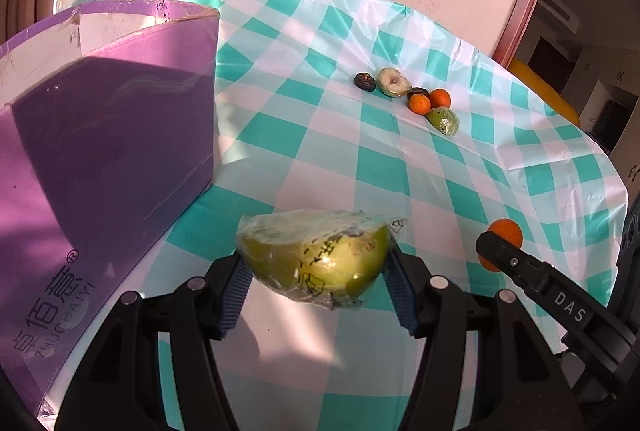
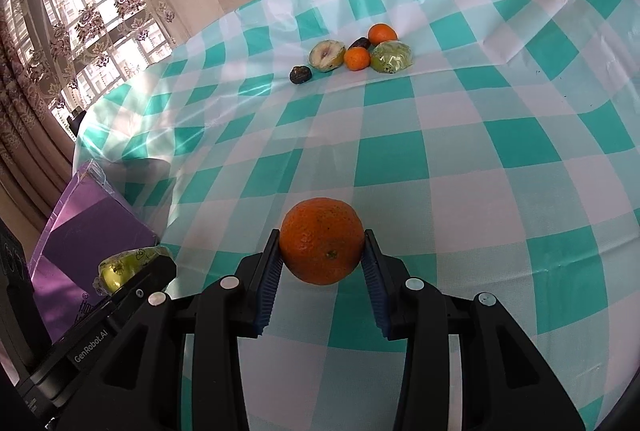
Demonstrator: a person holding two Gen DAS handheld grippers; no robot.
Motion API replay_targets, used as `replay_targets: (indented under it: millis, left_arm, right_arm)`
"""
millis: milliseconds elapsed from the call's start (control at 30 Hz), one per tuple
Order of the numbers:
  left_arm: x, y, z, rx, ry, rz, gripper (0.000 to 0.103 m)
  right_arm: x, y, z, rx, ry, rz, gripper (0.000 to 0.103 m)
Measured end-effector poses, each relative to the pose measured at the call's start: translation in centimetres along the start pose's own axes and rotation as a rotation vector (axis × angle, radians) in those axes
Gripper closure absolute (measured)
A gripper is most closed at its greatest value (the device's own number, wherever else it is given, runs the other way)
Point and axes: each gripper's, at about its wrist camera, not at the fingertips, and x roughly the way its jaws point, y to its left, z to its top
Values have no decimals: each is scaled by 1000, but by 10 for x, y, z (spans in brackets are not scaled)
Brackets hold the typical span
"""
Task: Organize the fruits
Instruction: 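Carry the green fruit and orange over the box with both tools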
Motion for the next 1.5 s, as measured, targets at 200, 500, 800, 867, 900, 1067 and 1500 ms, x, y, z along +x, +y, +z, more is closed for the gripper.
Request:
replay_targets:
  millis: [200, 500, 800, 867, 900, 1067, 1500]
  left_arm:
    - [-42, -5, -4, 78, -171, 68, 42]
    - [-98, 3, 9, 81, -273, 134, 42]
    - [-147, 44, 27, -56, -295, 224, 42]
    - [-162, 52, 31, -71, -321, 256, 42]
    - [-169, 58, 34, -72, -334, 277, 42]
    - [-178, 96, 55, -80, -215, 345, 42]
    - [-141, 193, 80, 58, 199, 531, 42]
  right_arm:
    - [-8, 16, -1, -51, -59, -18, 63]
    - [-26, 61, 2, -157, -90, 40, 63]
    - [-43, 132, 10, -269, -101, 184, 63]
    - [-45, 146, 10, -290, -100, 214, 63]
    - [-45, 153, 10, -299, -99, 227, 63]
    - [-46, 198, 7, -397, -85, 278, 63]
    - [21, 335, -37, -898, 189, 120, 63]
